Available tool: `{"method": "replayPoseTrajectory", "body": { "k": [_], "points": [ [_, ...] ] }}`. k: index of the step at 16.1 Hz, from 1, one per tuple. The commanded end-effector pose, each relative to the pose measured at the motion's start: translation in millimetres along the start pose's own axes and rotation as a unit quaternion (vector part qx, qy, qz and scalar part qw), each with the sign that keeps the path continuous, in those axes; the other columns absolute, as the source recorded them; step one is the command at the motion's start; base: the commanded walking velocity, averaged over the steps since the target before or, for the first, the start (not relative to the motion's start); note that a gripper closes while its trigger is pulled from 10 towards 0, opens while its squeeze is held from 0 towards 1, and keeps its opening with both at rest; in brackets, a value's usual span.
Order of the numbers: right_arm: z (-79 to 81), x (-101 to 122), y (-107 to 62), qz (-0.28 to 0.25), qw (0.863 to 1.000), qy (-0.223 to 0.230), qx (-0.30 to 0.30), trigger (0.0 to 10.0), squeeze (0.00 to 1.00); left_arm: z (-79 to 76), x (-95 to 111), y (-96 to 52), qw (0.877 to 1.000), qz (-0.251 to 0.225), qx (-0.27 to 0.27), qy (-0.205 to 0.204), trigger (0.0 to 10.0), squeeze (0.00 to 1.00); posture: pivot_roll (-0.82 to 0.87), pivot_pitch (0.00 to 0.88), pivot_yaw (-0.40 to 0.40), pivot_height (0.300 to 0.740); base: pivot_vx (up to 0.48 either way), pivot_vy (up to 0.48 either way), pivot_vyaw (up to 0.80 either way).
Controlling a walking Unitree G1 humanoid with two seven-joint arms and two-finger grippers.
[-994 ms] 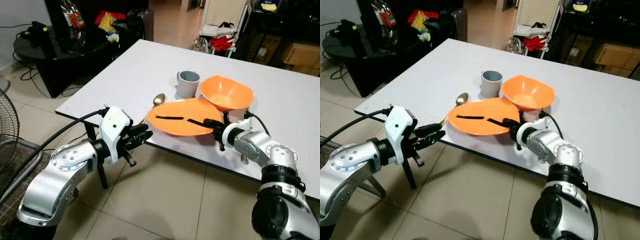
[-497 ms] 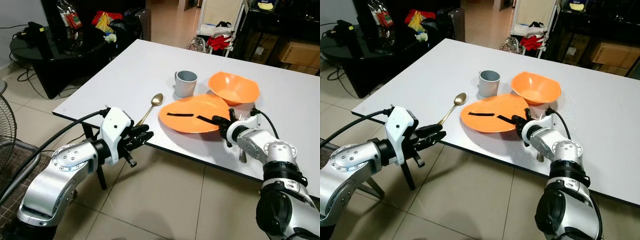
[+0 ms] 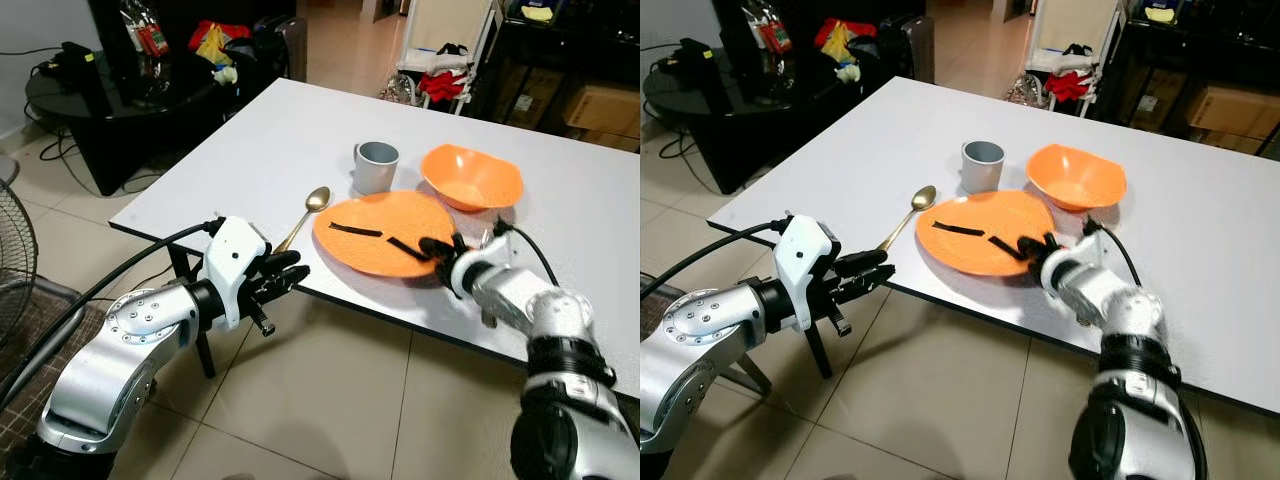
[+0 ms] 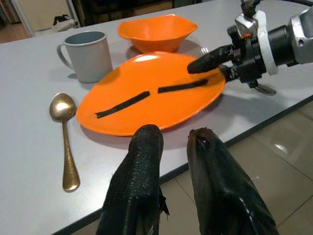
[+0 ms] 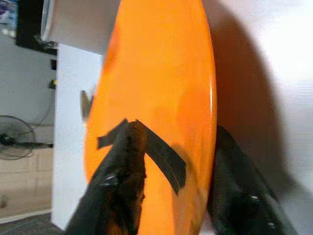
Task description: Setting the table
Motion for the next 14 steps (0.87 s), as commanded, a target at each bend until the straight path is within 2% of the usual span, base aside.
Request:
{"method": "replayPoseTrajectory", "body": {
  "k": [1, 3, 5, 7, 8, 10, 12, 13, 14],
  "points": [
    [7.2, 5.9, -5.4, -0.009, 1.0, -0.015, 0.003, 10.0, 1.0, -2.5, 5.6, 0.3, 1.0, -0.006, -0.005, 0.014, 10.0, 0.0, 0.02, 0.0, -0.046, 0.74, 0.0, 0.0, 0.0],
    [2.5, 7.8, -16.1, -0.015, 0.999, -0.03, -0.008, 10.0, 1.0, -4.7, 4.9, 1.1, 1.0, -0.006, -0.008, 0.014, 10.0, 0.0, 0.01, 0.0, -0.046, 0.74, 0.0, 0.0, 0.0],
    [-8.1, 7.4, -32.2, -0.019, 0.999, -0.032, -0.02, 10.0, 1.0, -4.9, 2.5, 2.7, 1.0, -0.005, -0.008, 0.017, 10.0, 0.0, 0.01, 0.0, -0.046, 0.74, 0.0, 0.0, 0.0],
    [-11.9, 7.1, -44.5, -0.024, 0.999, -0.034, -0.016, 10.0, 1.0, -4.3, 1.3, 2.6, 1.0, -0.003, -0.008, 0.018, 10.0, 0.0, 0.01, 0.0, -0.041, 0.74, 0.0, 0.0, 0.0],
    [-9.7, 5.6, -50.4, -0.023, 0.999, -0.03, -0.006, 10.0, 1.0, -4.5, 1.2, 2.4, 1.0, -0.004, -0.008, 0.018, 10.0, 0.0, 0.0, 0.0, -0.04, 0.74, 0.0, 0.0, 0.0],
    [-5.7, 6.9, -65.5, -0.036, 0.997, -0.061, -0.002, 10.0, 1.0, -3.4, 2.7, 2.0, 1.0, -0.008, -0.005, 0.018, 10.0, 0.0, 0.0, 0.0, -0.038, 0.74, 0.0, 0.0, 0.0],
    [11.7, 7.7, -92.4, -0.063, 0.989, -0.13, 0.025, 10.0, 1.0, 3.0, 7.2, -0.3, 0.999, -0.025, 0.025, 0.004, 10.0, 0.0, 0.0, 0.0, -0.033, 0.74, 0.0, 0.0, 0.0],
    [18.8, 9.6, -106.7, -0.09, 0.977, -0.191, 0.025, 10.0, 0.69, 13.3, 8.7, -1.3, 0.997, -0.034, 0.071, -0.004, 10.0, 0.0, -0.01, 0.0, -0.024, 0.74, 0.0, 0.0, 0.0],
    [22.3, 11.9, -113.3, -0.11, 0.965, -0.236, 0.014, 10.0, 0.69, 19.9, 7.8, -1.6, 0.995, -0.034, 0.098, -0.01, 10.0, 0.0, -0.01, 0.0, -0.024, 0.74, 0.0, 0.0, 0.0]
  ]
}}
Point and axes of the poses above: a point about 5 cm out from each wrist's last joint towards the gripper, its own y axis pointing out of the wrist towards the gripper, its own x axis along the axis of the wrist's last joint, z = x × y, the point moved 6 cm from there along y, pointing out of the wrist towards the gripper, and after that the axes turned 7 degrees about y, right-handed, at the moved point
